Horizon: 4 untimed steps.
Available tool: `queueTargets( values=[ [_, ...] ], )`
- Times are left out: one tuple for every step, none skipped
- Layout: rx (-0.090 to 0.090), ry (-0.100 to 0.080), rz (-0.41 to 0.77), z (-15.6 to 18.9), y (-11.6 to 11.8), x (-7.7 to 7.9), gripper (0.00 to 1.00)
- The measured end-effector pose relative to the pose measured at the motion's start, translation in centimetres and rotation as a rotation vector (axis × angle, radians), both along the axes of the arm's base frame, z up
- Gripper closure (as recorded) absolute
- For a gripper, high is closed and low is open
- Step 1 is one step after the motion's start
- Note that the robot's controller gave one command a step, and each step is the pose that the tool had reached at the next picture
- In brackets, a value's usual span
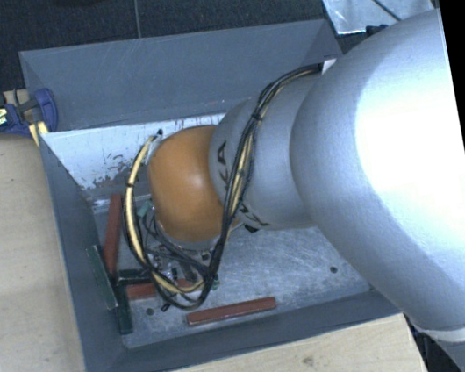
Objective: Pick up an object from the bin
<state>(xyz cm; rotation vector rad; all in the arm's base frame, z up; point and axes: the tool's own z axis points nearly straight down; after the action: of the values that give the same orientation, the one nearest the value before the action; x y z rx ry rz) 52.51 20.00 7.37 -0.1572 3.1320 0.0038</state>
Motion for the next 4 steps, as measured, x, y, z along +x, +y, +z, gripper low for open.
queueTargets(
  values=[
    [-0.002,0.004,0.001,-0.25,-0.06,-0.1,0.0],
    [-0.002,0.003,0.002,-0.23,-0.05,-0.07,1.0],
    [-0.003,0.004,0.002,-0.29,-0.07,-0.13,0.0],
    [-0.003,0.003,0.002,-0.28,-0.05,-0.09,1.0]
  ],
)
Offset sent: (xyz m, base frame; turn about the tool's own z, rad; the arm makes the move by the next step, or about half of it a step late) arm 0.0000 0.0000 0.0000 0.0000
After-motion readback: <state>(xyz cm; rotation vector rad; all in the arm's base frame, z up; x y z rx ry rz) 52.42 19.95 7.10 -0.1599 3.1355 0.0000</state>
